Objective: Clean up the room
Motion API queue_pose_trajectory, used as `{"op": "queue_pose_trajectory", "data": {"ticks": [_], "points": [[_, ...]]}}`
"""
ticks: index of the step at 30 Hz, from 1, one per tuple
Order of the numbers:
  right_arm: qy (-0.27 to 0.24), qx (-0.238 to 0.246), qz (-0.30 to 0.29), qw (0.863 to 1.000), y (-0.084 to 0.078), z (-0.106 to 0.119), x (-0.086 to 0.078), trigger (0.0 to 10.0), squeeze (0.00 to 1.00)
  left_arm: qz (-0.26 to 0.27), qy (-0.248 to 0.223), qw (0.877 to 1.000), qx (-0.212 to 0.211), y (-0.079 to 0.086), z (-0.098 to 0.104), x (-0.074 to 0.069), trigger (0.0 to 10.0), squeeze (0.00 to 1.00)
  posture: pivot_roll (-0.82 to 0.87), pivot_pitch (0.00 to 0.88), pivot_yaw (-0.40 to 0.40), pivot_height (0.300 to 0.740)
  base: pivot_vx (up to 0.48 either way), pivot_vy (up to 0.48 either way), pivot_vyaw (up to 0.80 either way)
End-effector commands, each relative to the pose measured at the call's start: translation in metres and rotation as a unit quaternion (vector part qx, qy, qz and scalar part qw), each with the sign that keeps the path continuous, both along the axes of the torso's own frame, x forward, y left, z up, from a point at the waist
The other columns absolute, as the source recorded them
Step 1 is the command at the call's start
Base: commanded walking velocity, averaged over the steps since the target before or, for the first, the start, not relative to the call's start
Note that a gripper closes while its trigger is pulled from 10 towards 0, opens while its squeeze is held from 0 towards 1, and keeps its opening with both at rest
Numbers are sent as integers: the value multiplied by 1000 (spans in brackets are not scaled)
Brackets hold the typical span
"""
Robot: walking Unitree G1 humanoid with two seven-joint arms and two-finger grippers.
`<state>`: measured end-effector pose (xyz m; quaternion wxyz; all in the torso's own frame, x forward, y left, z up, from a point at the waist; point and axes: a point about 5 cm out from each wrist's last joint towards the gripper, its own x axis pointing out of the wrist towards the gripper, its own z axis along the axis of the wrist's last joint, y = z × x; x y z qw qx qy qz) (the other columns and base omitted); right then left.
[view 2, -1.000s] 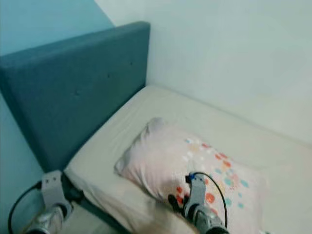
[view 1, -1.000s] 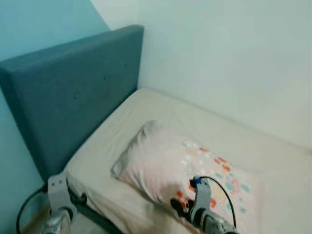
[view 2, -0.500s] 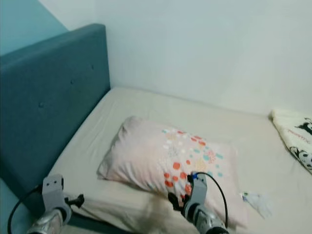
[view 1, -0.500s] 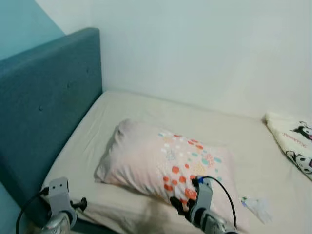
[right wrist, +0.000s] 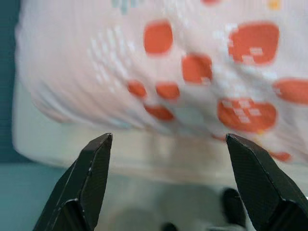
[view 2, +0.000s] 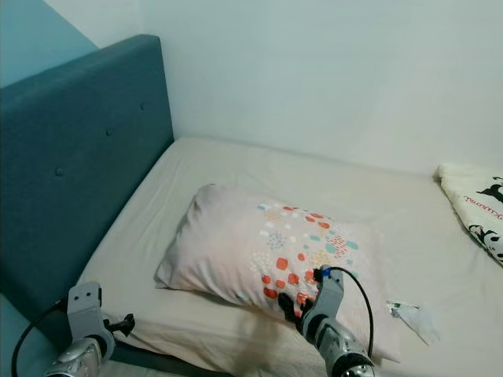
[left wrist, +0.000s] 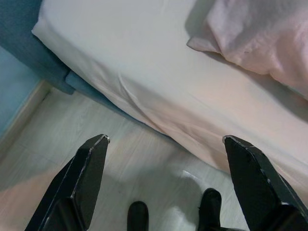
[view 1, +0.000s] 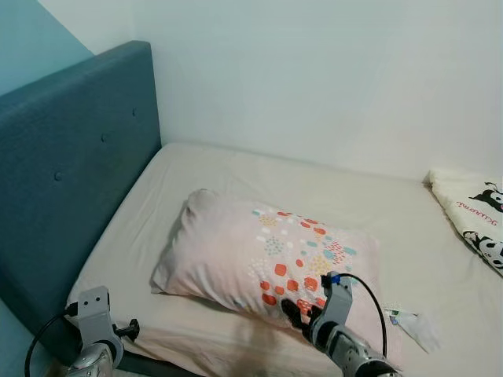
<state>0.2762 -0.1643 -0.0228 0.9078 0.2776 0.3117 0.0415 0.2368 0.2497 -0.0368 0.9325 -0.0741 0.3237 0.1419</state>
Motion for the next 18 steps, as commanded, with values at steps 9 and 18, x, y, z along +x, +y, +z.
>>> {"op": "queue_pose_trajectory", "data": {"ticks": [9, 18], "points": [[-3, 80, -41, 996, 8, 8, 9, 10000, 0, -1, -17, 999, 29, 8, 9, 7, 10000, 0, -14, 0, -103, 685, 0, 0, 0], [17, 113, -89, 989, 4, 2, 4, 10000, 0, 1, -23, 999, 30, 10, 11, 10, 10000, 0, -10, 0, -103, 645, 0, 0, 0]]}}
